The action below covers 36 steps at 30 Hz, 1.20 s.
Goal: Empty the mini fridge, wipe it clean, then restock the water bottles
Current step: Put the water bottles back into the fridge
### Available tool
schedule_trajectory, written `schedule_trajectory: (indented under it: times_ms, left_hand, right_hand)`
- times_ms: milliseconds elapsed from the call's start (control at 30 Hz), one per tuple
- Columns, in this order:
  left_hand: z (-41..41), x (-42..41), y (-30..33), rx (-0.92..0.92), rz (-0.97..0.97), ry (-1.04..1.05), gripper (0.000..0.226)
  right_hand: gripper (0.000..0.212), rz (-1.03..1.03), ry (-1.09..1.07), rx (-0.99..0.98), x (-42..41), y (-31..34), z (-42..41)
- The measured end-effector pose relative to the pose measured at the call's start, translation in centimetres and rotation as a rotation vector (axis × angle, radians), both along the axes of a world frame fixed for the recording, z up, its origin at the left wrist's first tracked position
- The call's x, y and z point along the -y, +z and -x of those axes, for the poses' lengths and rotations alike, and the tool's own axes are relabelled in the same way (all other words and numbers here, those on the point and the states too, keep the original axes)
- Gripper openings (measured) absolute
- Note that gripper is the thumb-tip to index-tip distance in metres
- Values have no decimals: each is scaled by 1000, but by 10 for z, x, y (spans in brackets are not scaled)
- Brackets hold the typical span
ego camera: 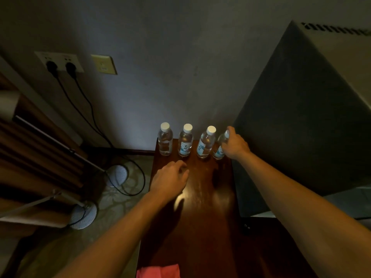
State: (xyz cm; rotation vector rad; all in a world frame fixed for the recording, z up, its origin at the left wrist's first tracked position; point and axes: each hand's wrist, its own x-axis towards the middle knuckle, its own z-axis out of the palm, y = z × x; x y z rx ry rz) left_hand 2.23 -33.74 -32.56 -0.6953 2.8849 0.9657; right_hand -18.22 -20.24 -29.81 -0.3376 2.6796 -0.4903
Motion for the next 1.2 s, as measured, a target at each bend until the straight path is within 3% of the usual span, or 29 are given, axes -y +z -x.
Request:
schedule_trajectory:
  times_ms: [100, 233, 400, 800, 1067, 1200]
  left_hand:
    - [1, -1, -4, 9, -18, -12, 29]
    - [-1, -10, -4, 15, -35, -35, 29]
    - [-8, -18, 3, 5, -20, -43, 28]
    - [-42, -62, 9, 112, -38, -142, 47]
    - [-48, -104, -17, 274, -52, -222, 81]
    - [-46, -128, -19, 203, -71, -264, 83]
  right_hand:
    - [46, -67, 28, -116, -4, 0, -5]
    - [45, -158, 108, -185, -17, -4, -19]
    - [32, -115, 51, -155, -29, -1, -44]
    - [19, 159, 53, 38, -83, 9, -126]
    - [12, 347, 1, 37, -143, 14, -163]
    - [9, 486, -54, 77, -173, 14, -164]
